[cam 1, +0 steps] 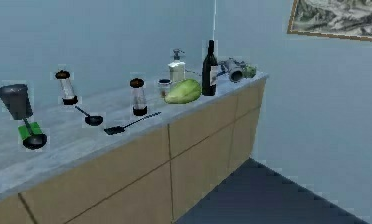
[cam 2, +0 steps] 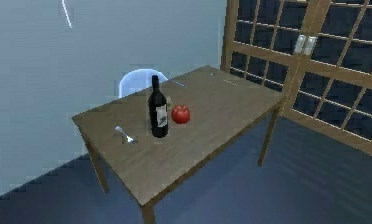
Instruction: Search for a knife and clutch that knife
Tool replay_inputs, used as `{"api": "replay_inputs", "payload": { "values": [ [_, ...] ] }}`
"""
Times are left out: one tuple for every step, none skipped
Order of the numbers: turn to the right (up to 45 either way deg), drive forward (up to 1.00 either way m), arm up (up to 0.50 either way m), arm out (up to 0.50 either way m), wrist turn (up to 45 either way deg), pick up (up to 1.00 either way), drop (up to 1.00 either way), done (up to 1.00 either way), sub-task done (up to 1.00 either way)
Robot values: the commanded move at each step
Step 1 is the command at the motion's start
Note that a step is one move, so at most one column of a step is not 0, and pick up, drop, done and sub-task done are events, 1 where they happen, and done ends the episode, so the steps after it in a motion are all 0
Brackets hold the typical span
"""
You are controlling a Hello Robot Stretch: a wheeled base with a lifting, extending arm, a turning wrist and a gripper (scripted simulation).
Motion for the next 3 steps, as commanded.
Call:
{"api": "replay_inputs", "payload": {
  "values": [
    [0.0,0.25,0.00,0.00,0.0,0.00,0.00,0.00,0.00],
    [30.0,0.00,0.00,0.00,0.0,0.00,0.00,0.00,0.00],
    [0.0,0.60,0.00,0.00,0.0,0.00,0.00,0.00,0.00]
  ]
}}
